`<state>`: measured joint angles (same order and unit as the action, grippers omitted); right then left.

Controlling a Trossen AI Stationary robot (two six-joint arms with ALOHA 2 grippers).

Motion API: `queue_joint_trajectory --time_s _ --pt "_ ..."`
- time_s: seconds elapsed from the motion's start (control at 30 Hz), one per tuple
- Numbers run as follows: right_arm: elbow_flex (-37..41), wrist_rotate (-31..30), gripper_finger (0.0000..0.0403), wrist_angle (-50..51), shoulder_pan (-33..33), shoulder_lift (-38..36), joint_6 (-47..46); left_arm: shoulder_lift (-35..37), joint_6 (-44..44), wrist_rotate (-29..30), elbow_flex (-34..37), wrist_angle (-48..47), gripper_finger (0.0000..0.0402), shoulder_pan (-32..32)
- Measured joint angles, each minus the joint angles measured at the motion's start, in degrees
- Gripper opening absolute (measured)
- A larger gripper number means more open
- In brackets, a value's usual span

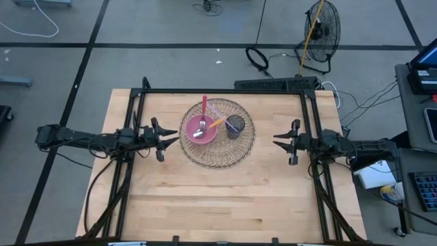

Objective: Pick & Place Utensil
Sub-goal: Return to Home Position

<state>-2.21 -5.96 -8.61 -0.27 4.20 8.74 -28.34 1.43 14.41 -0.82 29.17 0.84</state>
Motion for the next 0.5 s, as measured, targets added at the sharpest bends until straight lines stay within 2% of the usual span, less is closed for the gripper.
queue_joint_trajectory --time_s 0.17,0.33,0.5 --pt "-2.8 0.8 0.0089 9.4 0.0 -2.9 -2.4 0.0 0.0 -0.9 0.0 -0.8 0.0131 0.0" --pt "-4.0 3.2 0.0089 10.5 0.0 -4.1 -1.1 1.4 0.7 -1.2 0.0 -0.7 0.0131 0.0" --pt "-4.2 3.2 0.0089 11.5 0.0 -4.1 -1.9 7.5 3.6 -1.5 0.0 -2.8 0.0131 0.0"
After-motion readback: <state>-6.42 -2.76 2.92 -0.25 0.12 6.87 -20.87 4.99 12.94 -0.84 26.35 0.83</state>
